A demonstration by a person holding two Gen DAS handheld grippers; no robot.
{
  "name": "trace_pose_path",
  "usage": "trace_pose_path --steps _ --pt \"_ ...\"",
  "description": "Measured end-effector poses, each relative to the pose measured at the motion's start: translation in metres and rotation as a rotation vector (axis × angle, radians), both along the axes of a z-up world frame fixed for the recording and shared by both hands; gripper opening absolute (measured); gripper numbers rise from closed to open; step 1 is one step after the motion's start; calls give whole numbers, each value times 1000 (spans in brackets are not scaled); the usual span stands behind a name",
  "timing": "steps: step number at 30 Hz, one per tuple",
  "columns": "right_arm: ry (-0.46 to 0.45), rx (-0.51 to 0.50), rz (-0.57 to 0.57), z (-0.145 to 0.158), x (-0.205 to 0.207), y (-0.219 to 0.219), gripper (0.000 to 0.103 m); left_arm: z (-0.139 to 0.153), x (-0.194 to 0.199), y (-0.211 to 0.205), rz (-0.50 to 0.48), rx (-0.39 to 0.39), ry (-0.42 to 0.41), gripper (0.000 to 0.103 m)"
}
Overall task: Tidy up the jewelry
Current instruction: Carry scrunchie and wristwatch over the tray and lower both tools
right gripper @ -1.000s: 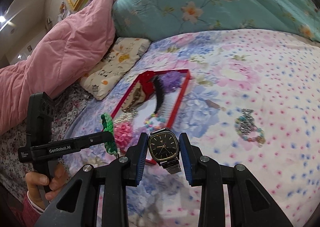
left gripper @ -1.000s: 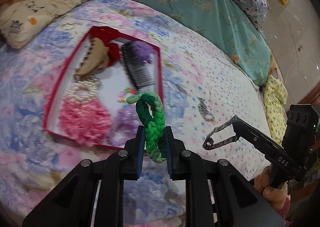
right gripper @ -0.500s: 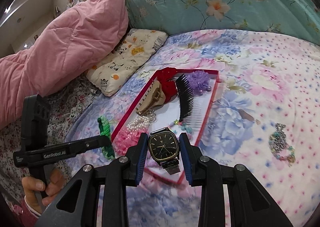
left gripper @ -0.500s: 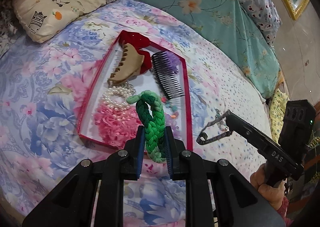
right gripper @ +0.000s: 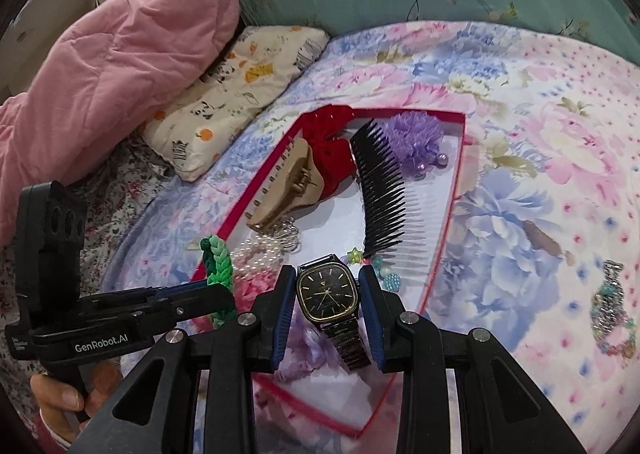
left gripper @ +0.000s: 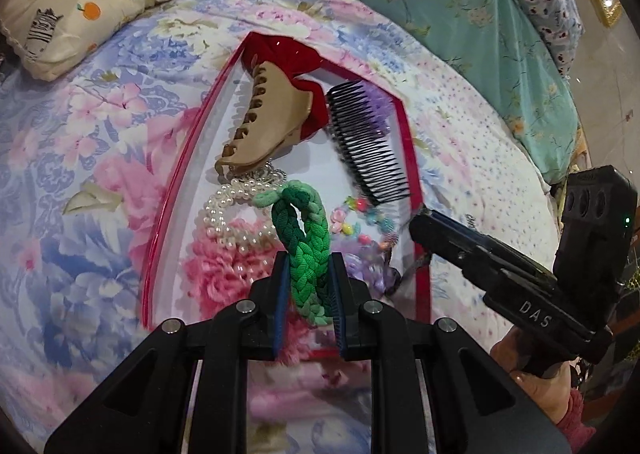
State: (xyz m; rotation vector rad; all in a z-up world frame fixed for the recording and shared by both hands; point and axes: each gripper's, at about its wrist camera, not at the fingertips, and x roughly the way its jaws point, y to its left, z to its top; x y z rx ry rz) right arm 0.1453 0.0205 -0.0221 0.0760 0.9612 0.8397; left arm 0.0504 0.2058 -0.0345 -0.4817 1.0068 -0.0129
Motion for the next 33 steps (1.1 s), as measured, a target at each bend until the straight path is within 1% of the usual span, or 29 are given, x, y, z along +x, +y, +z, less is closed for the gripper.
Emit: trace_pose_path --steps 2,6,14,24,28,33 --pt "11 -3 -1 -7 4 6 32 -5 6 2 -2 -11 3 17" --pt "24 -18 -2 -21 13 17 32 -15 15 6 5 -10 19 16" --pt "45 -26 -10 -39 24 24 33 -26 20 8 10 -5 23 16" --pt "44 -22 4 -40 27 30 33 -28 20 6 14 4 24 17" --pt "30 -37 14 -40 25 33 34 -25 20 5 12 12 27 17" --pt "-3 -76 26 -38 21 39 34 -23 19 4 6 17 34 21"
